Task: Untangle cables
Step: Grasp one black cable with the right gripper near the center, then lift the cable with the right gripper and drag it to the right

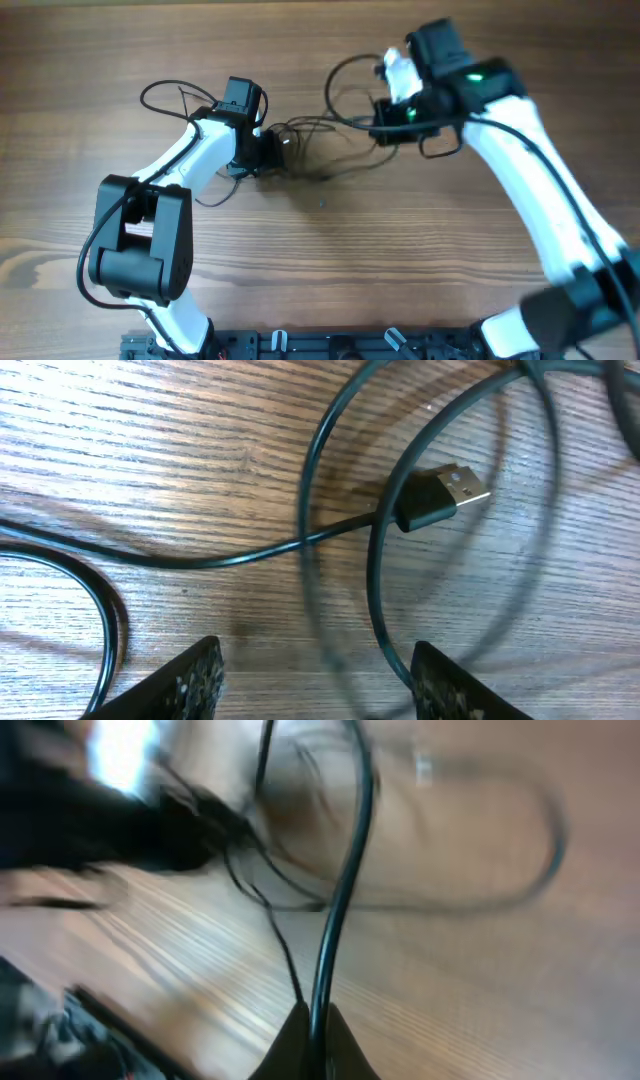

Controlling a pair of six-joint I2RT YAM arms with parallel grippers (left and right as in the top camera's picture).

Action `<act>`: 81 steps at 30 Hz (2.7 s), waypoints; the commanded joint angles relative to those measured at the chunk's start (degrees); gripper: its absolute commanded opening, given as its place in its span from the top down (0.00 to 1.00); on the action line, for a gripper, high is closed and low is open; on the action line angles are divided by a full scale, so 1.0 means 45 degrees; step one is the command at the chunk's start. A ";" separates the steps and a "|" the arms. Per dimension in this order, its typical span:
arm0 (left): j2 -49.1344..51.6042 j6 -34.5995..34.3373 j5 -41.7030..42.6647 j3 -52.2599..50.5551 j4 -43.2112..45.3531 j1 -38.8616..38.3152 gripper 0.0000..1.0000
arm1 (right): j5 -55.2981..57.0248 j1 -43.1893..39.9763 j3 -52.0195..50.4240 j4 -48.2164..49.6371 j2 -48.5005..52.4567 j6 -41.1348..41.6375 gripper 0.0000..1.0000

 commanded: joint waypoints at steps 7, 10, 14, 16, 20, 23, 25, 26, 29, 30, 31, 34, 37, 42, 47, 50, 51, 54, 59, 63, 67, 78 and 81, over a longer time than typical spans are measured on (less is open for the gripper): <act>0.0194 0.0097 -0.0165 -0.0107 0.0000 -0.0092 0.38 | 0.0306 0.0005 0.0724 0.5999 -0.4546 0.0865 0.96; 0.0194 0.0097 -0.0165 -0.0107 0.0000 -0.0092 0.38 | 0.2195 0.0005 0.0724 0.6951 -0.4983 0.1802 0.96; 0.0194 0.0102 -0.0165 -0.0107 0.0000 -0.0092 0.38 | 0.4964 0.0005 0.0724 0.8650 -0.5212 0.2079 0.96; 0.0194 0.0102 -0.0165 -0.0107 -0.0005 -0.0092 0.38 | 0.7495 0.0005 0.0724 0.8835 -0.5207 0.2205 0.96; 0.0194 0.0102 -0.0165 -0.0107 -0.0010 -0.0092 0.38 | 1.2264 -0.0019 0.0719 0.7388 -0.5129 0.2574 0.96; 0.0194 0.0102 -0.0165 -0.0107 -0.0010 -0.0092 0.38 | 1.3367 -0.1175 0.0719 0.5751 -0.4818 0.3196 0.96; 0.0194 0.0102 -0.0165 -0.0107 -0.0053 -0.0092 0.38 | 1.2925 -0.2837 0.0719 0.4799 -0.4386 0.4017 0.96; 0.0194 0.0102 -0.0165 -0.0107 -0.0083 -0.0092 0.38 | 1.1978 -0.3842 0.0719 0.4469 -0.4085 0.4080 0.96; 0.0194 0.0102 -0.0165 -0.0107 -0.0102 -0.0092 0.38 | 0.8966 -0.6402 0.0719 0.3983 -0.3152 0.4051 0.96; 0.0194 0.0102 -0.0165 -0.0107 -0.0112 -0.0092 0.38 | 0.7873 -0.7402 0.0719 0.3847 -0.2822 0.4308 0.96; 0.0194 0.0097 -0.0165 -0.0107 -0.0175 -0.0092 0.38 | 0.6591 -0.8646 0.0719 0.3920 -0.2550 0.4920 0.96; 0.0194 0.0102 -0.0165 -0.0107 -0.0335 -0.0092 0.38 | 0.3283 -1.1744 0.0719 0.5557 -0.2521 0.7179 0.96; 0.0194 0.0102 -0.0165 -0.0107 -0.0330 -0.0092 0.38 | 0.1501 -1.3697 0.0719 0.7436 -0.2880 0.8835 0.96; 0.0194 0.0102 -0.0165 -0.0107 -0.0335 -0.0092 0.38 | 0.1637 -1.4377 0.0719 0.7922 -0.3041 0.8272 0.96; 0.0194 0.0102 -0.0160 -0.0107 -0.0389 -0.0092 0.27 | 0.2166 -1.4377 0.0719 0.7873 -0.3031 0.7121 0.96; -0.0019 0.0102 0.0015 -0.0083 -0.0282 0.0044 0.23 | 0.2365 -1.4377 0.0719 0.7762 -0.3031 0.7023 0.96; -0.0418 0.0107 0.0219 -0.0078 -0.0121 0.0262 0.21 | 0.2565 -1.4377 0.0719 0.7762 -0.3031 0.7014 0.96; -0.1243 0.0102 0.0223 -0.0078 0.0015 0.0782 0.18 | 0.3356 -1.4377 0.0719 0.7509 -0.3031 0.7023 0.96; -0.1608 0.0092 0.0903 -0.0078 -0.0063 0.1331 0.15 | 0.7174 -1.4372 0.0719 0.4993 -0.2919 0.7028 0.96; -0.1608 0.0053 0.0996 -0.0083 -0.0092 0.1326 0.15 | 0.6970 -1.4328 0.0641 0.1661 -0.1540 0.6154 0.96; -0.1608 0.0053 0.0991 -0.0083 -0.0291 0.1326 0.15 | 0.2812 -1.3726 0.0597 0.0068 0.0019 0.3138 0.95; -0.1608 0.0058 0.0986 -0.0083 -0.0437 0.1326 0.15 | 0.0442 -1.1880 0.0597 -0.1496 0.1559 -0.0214 0.18; -0.1608 0.0058 0.0991 -0.0083 -0.0437 0.1326 0.15 | 0.0267 -1.0579 0.0597 -0.1452 0.1559 -0.0306 0.18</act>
